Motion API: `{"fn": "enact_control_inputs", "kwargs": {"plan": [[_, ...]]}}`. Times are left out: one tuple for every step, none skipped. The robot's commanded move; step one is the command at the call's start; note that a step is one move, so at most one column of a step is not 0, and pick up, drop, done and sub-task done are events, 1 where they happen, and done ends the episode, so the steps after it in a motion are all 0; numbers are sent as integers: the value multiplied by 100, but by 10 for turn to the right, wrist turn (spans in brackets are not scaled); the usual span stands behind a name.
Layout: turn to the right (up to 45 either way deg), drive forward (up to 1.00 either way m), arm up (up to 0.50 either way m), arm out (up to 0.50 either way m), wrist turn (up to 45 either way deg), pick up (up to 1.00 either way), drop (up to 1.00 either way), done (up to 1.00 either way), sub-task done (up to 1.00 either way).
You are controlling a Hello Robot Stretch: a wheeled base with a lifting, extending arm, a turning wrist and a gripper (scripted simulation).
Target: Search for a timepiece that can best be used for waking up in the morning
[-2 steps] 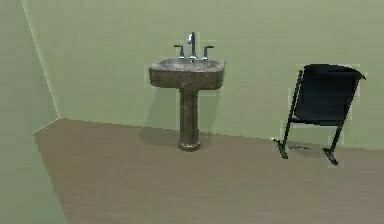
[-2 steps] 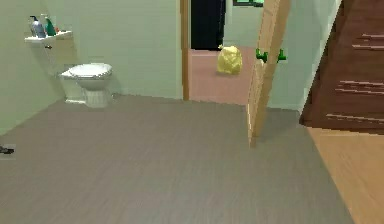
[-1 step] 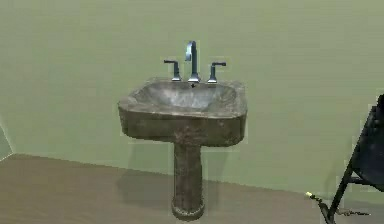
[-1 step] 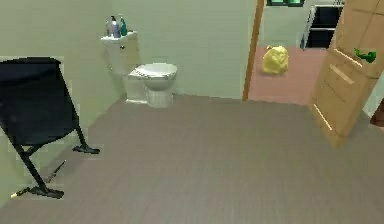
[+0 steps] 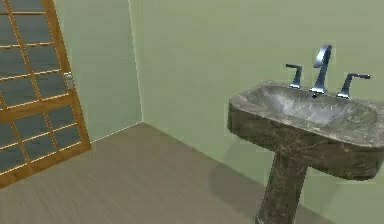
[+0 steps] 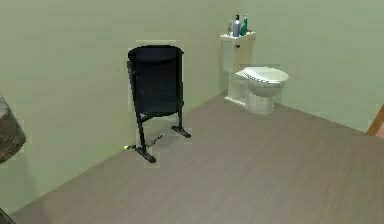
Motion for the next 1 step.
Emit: {"fn": "enact_control_inputs", "kwargs": {"plan": [[0,40,0,0,0,0,0,0,0]]}}
